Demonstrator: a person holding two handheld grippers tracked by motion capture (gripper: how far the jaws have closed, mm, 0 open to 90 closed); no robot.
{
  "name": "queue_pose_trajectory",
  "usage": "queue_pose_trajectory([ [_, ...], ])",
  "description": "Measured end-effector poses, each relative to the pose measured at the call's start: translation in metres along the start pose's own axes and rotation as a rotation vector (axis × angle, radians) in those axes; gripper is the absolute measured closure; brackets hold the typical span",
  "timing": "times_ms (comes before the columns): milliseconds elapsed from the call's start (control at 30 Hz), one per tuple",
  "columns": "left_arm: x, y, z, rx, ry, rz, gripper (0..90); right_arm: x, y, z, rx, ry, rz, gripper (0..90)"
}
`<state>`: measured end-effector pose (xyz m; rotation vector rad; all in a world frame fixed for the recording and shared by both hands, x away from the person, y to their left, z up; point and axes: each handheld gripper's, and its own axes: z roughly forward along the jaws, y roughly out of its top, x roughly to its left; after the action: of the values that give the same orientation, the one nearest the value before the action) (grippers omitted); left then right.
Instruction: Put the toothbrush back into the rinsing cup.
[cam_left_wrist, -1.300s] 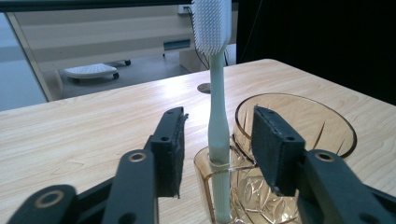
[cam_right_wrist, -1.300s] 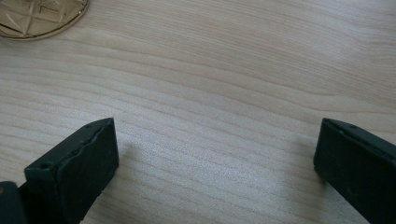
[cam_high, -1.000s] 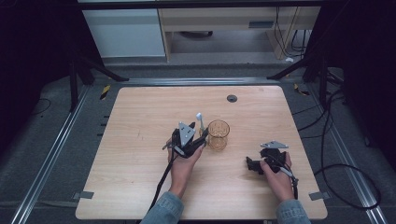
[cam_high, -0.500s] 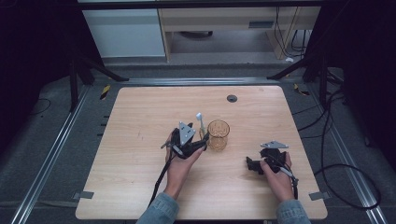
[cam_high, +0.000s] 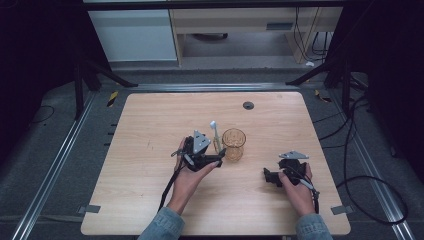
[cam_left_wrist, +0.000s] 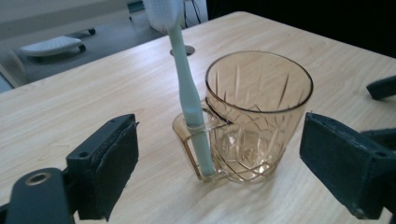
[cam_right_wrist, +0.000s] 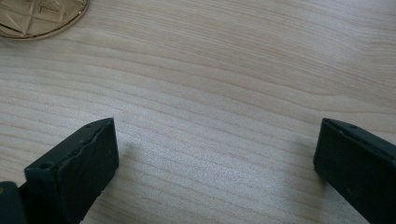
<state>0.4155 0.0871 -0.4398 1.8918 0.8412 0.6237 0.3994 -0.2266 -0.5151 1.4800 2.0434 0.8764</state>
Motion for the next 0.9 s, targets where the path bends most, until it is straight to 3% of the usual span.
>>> queue_pose_trajectory([
  [533, -0.003, -0.002, -0.004, 0.117, -0.066, 0.056, 7.2, 0.000, 0.000, 0.000, 0.000, 0.000, -0.001, 0.4],
  [900, 0.006, -0.004, -0.011, 0.180, -0.071, 0.061, 7.0, 0.000, 0.000, 0.000, 0.001, -0.001, -0.001, 0.4],
])
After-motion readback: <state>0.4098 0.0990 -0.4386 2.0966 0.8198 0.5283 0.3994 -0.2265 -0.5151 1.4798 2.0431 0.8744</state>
